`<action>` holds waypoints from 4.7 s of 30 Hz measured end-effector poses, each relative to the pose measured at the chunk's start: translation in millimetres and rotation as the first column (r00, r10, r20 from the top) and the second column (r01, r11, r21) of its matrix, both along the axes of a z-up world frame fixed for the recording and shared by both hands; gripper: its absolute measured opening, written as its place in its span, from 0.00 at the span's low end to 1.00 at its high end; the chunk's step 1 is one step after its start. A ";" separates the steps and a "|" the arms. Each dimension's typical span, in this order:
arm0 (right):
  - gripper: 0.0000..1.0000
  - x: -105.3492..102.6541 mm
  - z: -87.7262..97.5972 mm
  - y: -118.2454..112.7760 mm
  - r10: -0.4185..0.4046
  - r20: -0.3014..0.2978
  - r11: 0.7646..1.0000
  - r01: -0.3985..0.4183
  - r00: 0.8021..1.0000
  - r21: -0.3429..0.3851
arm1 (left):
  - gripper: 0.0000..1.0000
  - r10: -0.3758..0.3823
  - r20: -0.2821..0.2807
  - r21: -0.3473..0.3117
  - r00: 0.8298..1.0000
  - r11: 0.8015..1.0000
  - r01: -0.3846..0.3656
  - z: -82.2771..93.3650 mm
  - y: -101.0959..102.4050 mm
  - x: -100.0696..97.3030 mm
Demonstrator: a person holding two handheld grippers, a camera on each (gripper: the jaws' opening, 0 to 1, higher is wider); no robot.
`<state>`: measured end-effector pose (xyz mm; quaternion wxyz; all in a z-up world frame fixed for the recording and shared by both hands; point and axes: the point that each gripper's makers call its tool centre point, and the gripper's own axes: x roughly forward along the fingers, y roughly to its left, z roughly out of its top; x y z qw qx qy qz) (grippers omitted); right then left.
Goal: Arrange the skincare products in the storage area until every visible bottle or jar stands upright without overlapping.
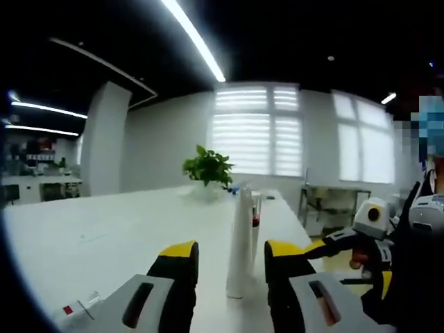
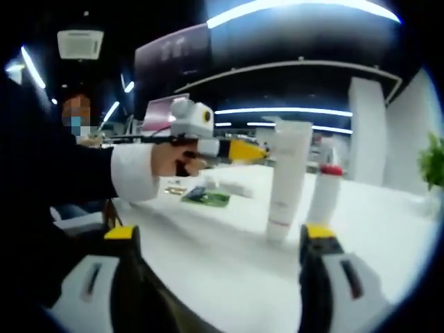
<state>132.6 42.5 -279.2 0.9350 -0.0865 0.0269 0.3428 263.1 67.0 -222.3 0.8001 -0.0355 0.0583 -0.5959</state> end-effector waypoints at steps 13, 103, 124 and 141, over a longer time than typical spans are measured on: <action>0.90 -1.2 11.3 33.2 0.064 0.044 0.997 -0.062 0.997 -0.036 | 0.42 0.090 0.030 -0.033 0.995 0.995 -0.089 7.6 46.3 -28.0; 0.76 73.6 0.2 124.3 0.118 -0.062 0.984 -0.125 0.991 -0.129 | 0.99 0.637 0.066 0.167 0.768 0.752 -0.638 -51.5 254.8 -88.1; 0.74 112.3 3.0 163.4 0.143 -0.072 0.971 -0.153 0.987 -0.182 | 0.99 0.648 0.023 0.156 0.762 0.750 -0.643 -41.5 261.8 -98.2; 0.73 132.4 -2.1 199.9 0.180 -0.096 0.955 -0.197 0.979 -0.219 | 0.99 0.613 0.001 0.167 0.790 0.779 -0.605 -49.3 255.5 -99.7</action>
